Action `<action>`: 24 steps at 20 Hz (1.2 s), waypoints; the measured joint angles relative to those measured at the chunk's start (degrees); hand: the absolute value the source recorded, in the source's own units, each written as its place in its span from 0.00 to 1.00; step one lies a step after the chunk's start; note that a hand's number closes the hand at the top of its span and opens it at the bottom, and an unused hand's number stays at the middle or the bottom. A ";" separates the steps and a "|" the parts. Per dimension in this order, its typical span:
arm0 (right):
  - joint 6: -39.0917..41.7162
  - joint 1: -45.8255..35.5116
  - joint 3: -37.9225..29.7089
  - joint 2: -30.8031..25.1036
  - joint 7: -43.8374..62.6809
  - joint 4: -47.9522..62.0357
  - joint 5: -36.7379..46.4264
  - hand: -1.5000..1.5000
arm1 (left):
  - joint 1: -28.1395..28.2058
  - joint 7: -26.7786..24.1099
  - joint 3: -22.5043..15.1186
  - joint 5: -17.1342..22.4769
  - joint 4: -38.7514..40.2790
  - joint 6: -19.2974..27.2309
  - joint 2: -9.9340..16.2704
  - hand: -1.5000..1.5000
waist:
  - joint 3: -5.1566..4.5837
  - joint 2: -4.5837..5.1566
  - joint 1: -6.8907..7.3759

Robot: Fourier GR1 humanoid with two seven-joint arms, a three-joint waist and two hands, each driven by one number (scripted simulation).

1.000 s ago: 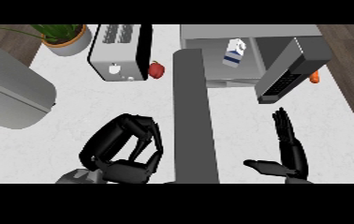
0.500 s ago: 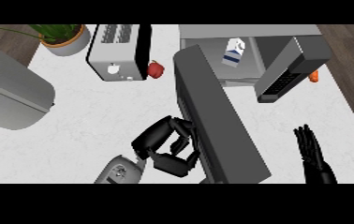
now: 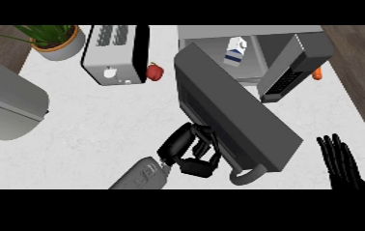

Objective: Pick up the milk, place it into the microwave and close the microwave

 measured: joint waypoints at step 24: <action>8.22 0.79 0.80 -7.67 14.46 -21.86 -9.54 0.00 | -13.84 -4.78 -12.23 31.66 4.01 23.34 -0.15 1.00 | -0.21 1.59 -7.52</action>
